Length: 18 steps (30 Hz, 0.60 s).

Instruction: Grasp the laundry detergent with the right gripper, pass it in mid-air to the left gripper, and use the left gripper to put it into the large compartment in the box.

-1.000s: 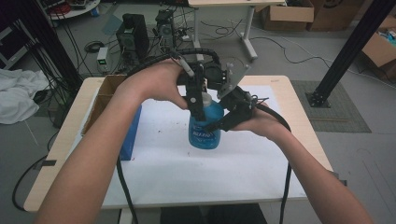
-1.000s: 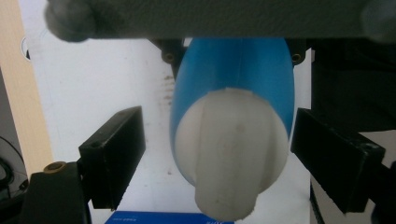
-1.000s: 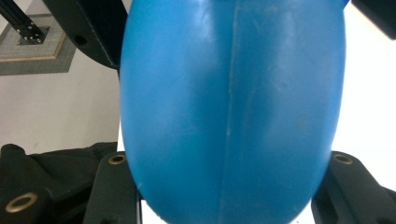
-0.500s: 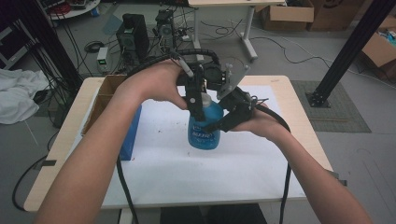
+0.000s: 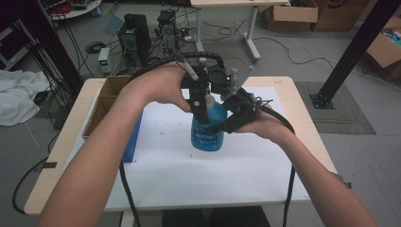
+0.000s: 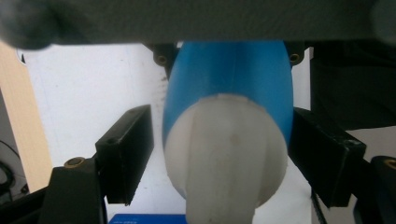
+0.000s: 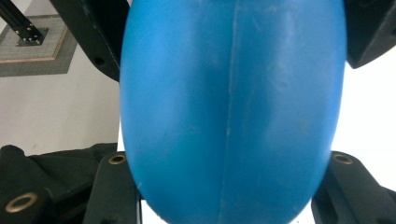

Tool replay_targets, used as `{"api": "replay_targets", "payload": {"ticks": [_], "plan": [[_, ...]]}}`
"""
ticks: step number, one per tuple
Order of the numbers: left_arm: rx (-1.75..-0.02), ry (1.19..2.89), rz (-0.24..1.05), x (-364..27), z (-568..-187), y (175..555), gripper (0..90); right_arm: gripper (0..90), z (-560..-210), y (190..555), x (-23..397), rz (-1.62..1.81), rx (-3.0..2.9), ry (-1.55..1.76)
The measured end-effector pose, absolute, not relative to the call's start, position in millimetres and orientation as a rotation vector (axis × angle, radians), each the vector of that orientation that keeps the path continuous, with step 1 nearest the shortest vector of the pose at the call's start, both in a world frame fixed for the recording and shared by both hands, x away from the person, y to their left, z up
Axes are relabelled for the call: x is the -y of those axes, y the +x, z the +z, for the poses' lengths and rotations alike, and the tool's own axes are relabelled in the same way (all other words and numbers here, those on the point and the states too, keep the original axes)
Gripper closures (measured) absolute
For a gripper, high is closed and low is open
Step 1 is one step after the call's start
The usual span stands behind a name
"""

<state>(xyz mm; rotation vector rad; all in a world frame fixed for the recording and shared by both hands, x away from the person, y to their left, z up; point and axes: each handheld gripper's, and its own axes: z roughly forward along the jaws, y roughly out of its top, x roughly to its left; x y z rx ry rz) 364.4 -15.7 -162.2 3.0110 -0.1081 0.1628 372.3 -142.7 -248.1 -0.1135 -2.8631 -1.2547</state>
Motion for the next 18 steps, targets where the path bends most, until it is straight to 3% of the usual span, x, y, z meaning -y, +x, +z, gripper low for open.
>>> {"api": "replay_targets", "payload": {"ticks": [18], "plan": [[0.121,3.004,0.162,16.8,-164.1,364.8,35.8,45.9,-247.1,372.0,144.8,-1.263,2.868,-0.106]]}}
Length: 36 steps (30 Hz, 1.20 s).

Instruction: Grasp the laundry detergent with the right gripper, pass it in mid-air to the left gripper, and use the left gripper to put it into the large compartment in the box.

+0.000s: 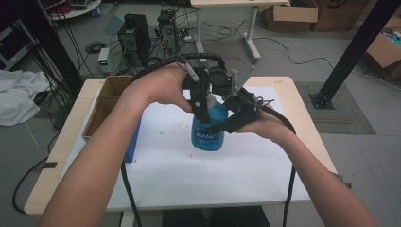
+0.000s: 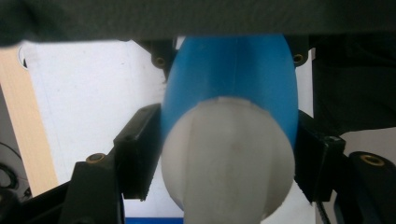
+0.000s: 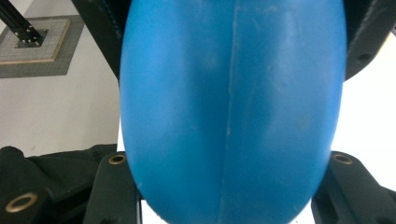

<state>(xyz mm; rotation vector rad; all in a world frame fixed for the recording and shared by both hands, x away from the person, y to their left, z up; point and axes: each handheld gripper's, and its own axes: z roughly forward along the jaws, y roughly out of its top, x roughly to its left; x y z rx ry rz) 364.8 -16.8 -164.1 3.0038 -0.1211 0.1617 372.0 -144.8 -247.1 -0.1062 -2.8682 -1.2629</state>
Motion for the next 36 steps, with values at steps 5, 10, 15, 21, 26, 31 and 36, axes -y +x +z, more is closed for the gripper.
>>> {"api": "replay_targets", "payload": {"ticks": [5,10,15,21,26,31,36], "plan": [[0.109,2.985,0.14,14.9,-164.2,365.7,37.3,45.9,-246.7,371.0,144.9,-1.259,2.873,-0.129],[0.098,2.991,0.134,14.7,-164.6,365.1,37.6,45.9,-246.8,370.4,144.1,-1.251,2.877,-0.131],[0.108,2.987,0.139,14.4,-164.1,365.9,37.8,45.9,-246.3,371.3,144.0,-1.244,2.877,-0.122],[0.098,2.995,0.133,14.4,-163.5,366.5,38.1,45.7,-244.7,372.5,143.0,-1.222,2.877,-0.114],[0.069,2.991,0.123,13.3,-162.4,366.2,38.1,44.9,-243.1,373.6,142.5,-1.209,2.876,-0.105],[0.01,2.982,0.095,12.8,-159.0,367.7,38.3,43.1,-242.9,373.8,142.0,-1.238,2.852,-0.103],[-0.026,2.993,0.093,10.1,-157.5,369.2,38.3,25.0,-241.7,372.1,142.5,-1.276,2.818,-0.135]]}}
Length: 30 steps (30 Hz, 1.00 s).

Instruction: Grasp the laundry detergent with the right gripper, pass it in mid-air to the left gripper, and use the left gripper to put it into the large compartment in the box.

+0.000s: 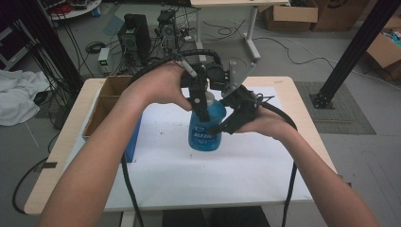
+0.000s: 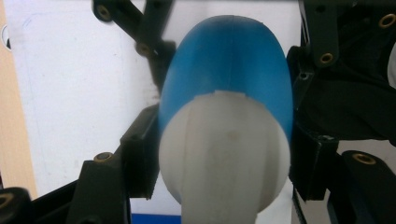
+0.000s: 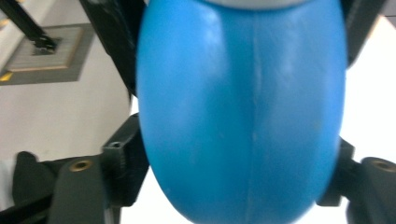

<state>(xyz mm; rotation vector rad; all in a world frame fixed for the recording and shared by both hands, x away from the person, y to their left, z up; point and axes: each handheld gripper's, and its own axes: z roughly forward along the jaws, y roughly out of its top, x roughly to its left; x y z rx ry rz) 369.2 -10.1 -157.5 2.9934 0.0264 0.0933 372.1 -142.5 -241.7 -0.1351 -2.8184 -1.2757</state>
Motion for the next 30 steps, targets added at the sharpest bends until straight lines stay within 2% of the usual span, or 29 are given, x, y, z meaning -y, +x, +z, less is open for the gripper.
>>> {"api": "replay_targets", "payload": {"ticks": [4,16,22,30], "plan": [[-0.101,2.993,0.081,4.9,-152.5,371.9,38.4,16.5,-246.0,376.4,145.8,-1.268,2.824,-0.164],[-0.362,3.018,0.097,-10.6,-131.9,382.1,38.3,15.5,-251.1,388.0,163.0,-1.187,2.896,-0.246],[-0.604,3.013,0.128,-32.2,-118.8,394.8,38.3,15.6,-249.6,389.6,171.7,-1.151,2.917,-0.255],[-0.993,2.902,0.173,-71.9,-103.2,412.4,38.4,16.5,-249.8,394.0,189.5,-1.099,2.944,-0.291]]}}
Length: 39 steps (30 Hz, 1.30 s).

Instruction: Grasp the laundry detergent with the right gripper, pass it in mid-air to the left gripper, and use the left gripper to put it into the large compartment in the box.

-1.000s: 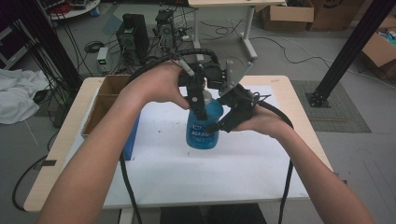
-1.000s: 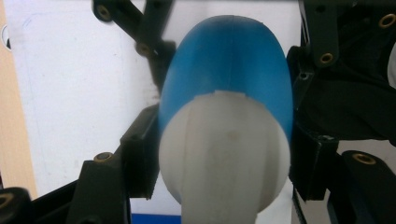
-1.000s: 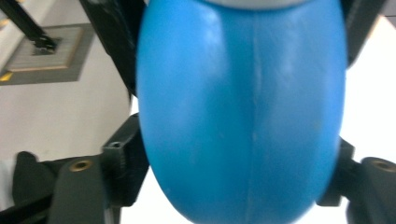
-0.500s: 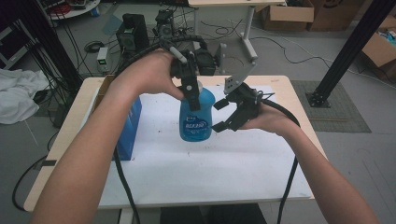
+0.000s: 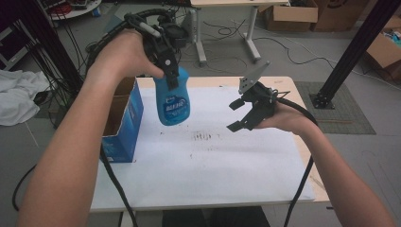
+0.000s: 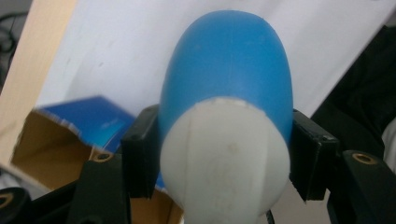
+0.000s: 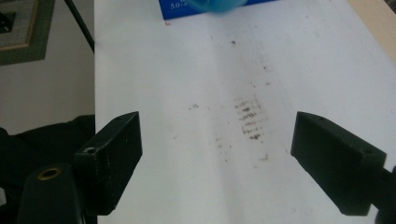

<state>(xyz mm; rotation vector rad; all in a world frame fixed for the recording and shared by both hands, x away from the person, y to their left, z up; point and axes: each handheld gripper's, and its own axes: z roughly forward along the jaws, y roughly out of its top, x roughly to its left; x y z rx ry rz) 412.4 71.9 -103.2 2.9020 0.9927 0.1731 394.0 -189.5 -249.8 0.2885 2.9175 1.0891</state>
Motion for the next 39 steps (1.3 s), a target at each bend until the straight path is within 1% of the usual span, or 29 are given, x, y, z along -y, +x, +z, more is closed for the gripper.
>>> {"api": "replay_targets", "payload": {"ticks": [2,4,5,11,18,25,33,39], "plan": [[-1.08,2.874,0.201,-83.7,-100.1,415.7,38.4,16.5,-250.6,396.3,196.6,1.054,-2.912,0.308],[-1.143,2.851,0.204,-92.3,-98.4,418.4,38.4,16.7,-251.5,397.7,201.7,1.028,-2.914,0.323],[-1.201,2.829,0.205,-99.5,-96.7,420.6,38.4,16.9,-251.9,398.3,203.9,1.012,-2.911,0.331],[-1.512,2.638,0.256,-131.5,-85.9,427.8,38.4,18.4,-258.1,403.2,219.8,0.852,-2.91,0.386],[-1.761,2.473,0.271,-164.2,-80.4,429.4,38.5,20.0,-262.1,405.5,236.5,0.685,-2.895,0.431],[-1.883,2.375,0.304,-186.1,-81.1,426.8,38.5,21.9,-265.8,407.5,251.2,0.636,-2.9,0.475],[-2.009,2.265,0.29,-212.2,-84.7,422.3,38.5,22.7,-269.5,411.0,269.1,0.572,-2.897,0.525],[-2.105,2.184,0.306,-227.3,-88.8,420.3,38.6,23.2,-274.4,411.7,277.5,0.538,-2.897,0.552]]}}
